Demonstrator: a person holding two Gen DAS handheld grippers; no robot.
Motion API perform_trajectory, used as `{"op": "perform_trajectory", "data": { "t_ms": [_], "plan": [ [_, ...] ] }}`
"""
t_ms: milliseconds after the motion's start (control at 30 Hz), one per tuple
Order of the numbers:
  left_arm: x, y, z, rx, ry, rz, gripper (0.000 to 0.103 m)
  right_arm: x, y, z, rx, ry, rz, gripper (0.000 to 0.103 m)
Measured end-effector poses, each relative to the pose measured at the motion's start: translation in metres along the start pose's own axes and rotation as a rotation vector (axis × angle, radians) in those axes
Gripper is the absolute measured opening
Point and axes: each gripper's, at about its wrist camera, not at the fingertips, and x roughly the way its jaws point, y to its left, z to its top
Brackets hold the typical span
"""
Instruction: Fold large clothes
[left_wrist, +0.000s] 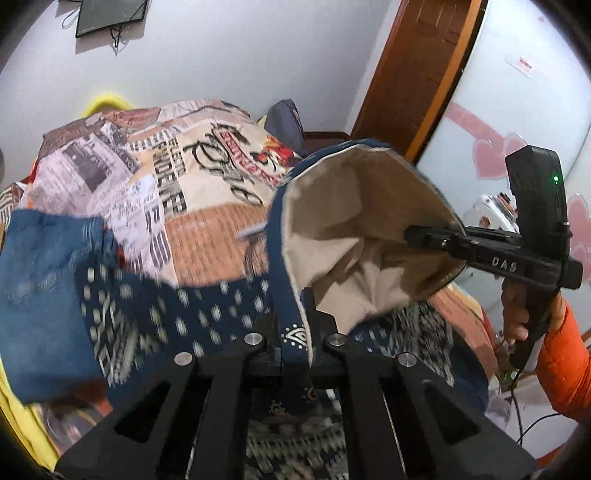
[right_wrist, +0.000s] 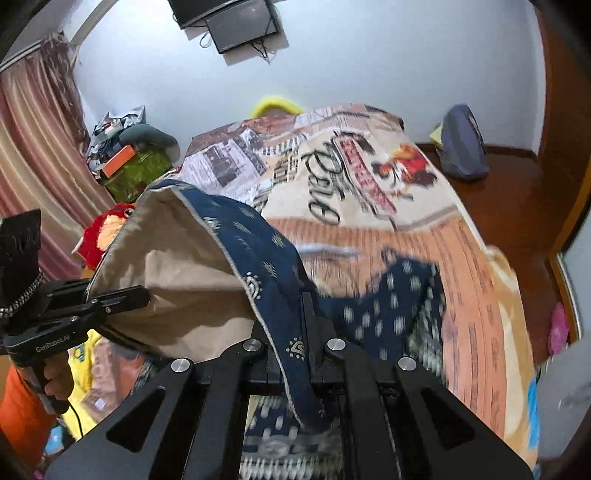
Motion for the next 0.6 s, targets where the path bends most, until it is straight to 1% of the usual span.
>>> {"op": "perform_trajectory", "data": {
  "t_ms": [100, 133, 333, 367, 433, 500, 567, 600],
  "plan": [
    [-0.003, -0.007, -0.026, -0.026, 0.036, -0.035, 0.004, -0.005, -0.002, -0.024, 0.008, 0.036, -0.013, 0.005],
    [-0.003, -0.009, -0.034, -0.027, 0.046, -0.032, 0.004, -0.006, -0.003, -0.030, 0.011, 0.048, -0.013, 0.005],
    [0.005, -0.024, -0.089, -0.002, 0.134, 0.027, 0.006, -0.006, -0.003, -0.074, -0.003, 0.117, -0.045, 0.007],
    [0.006, -0.024, -0.095, -0.003, 0.147, 0.038, 0.009, -0.007, -0.003, -0.080, -0.007, 0.125, -0.054, 0.010],
    [0.006, -0.023, -0.108, -0.014, 0.170, 0.050, 0.013, -0.007, -0.001, -0.091, -0.025, 0.154, -0.068, 0.010],
    [0.003, -0.019, -0.120, -0.045, 0.177, 0.054, 0.027, -0.009, 0.000, -0.098, -0.030, 0.171, -0.067, 0.011],
    [-0.003, -0.017, -0.131, -0.066, 0.166, 0.076, 0.033, -0.011, -0.001, -0.102, -0.013, 0.188, -0.070, 0.012],
    [-0.006, -0.016, -0.135, -0.071, 0.159, 0.086, 0.036, -0.012, -0.002, -0.103, -0.001, 0.201, -0.067, 0.016]
  ]
}}
